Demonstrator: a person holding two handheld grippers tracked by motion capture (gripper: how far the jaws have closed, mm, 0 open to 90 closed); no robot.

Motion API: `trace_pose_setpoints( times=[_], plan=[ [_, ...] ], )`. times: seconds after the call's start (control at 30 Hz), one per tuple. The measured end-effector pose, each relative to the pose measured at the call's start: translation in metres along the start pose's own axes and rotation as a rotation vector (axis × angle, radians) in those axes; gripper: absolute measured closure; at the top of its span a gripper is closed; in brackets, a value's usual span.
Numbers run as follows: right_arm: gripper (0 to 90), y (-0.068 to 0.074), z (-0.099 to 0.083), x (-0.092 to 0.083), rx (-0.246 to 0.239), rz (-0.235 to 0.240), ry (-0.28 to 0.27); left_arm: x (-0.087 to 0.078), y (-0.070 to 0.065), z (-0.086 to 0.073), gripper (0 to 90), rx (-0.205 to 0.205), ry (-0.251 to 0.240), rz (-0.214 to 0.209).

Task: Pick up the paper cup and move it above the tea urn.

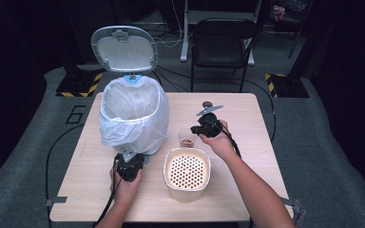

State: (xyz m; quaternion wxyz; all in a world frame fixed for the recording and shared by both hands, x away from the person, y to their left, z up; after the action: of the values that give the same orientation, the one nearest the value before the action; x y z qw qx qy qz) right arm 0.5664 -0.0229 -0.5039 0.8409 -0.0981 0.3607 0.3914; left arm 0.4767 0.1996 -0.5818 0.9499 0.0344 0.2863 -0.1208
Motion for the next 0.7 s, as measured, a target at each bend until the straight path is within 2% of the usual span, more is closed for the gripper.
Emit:
trace_pose_setpoints(
  times=[0.13, 0.17, 0.37, 0.57, 0.7],
  plan=[
    [87.3, -0.004, -0.002, -0.005, 0.011, -0.011, 0.009, 0.0, 0.0, 0.0, 74.9, -0.001, 0.0, 0.0],
    [87.3, -0.006, -0.003, -0.007, 0.018, -0.014, 0.009, 0.0, -0.001, 0.0, 74.9, -0.017, -0.001, 0.001],
    [87.3, -0.016, -0.006, -0.016, 0.027, -0.032, 0.007, 0.0, 0.0, 0.0, 74.9, -0.004, -0.002, -0.001],
    [87.3, -0.033, -0.014, -0.028, 0.041, -0.065, 0.002, 0.0, 0.0, 0.0, 74.9, -0.002, 0.0, 0.0],
    [87.2, -0.042, -0.021, -0.034, 0.068, -0.082, 0.002, 0.0, 0.0, 0.0, 74.9, -0.002, 0.0, 0.0]
  ],
)
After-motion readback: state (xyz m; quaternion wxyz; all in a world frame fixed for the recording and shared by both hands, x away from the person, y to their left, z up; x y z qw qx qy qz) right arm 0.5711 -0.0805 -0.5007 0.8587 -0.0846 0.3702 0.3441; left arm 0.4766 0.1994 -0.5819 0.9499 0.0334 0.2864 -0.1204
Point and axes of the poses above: each handheld gripper's, and its own axes: x roughly forward along the jaws, z roughly out of its top, y roughly to its left, the point moved 10 cm from there along x, roughly forward along the jaws, and after that the axes turned 3 degrees about z, right-handed, at the moved point
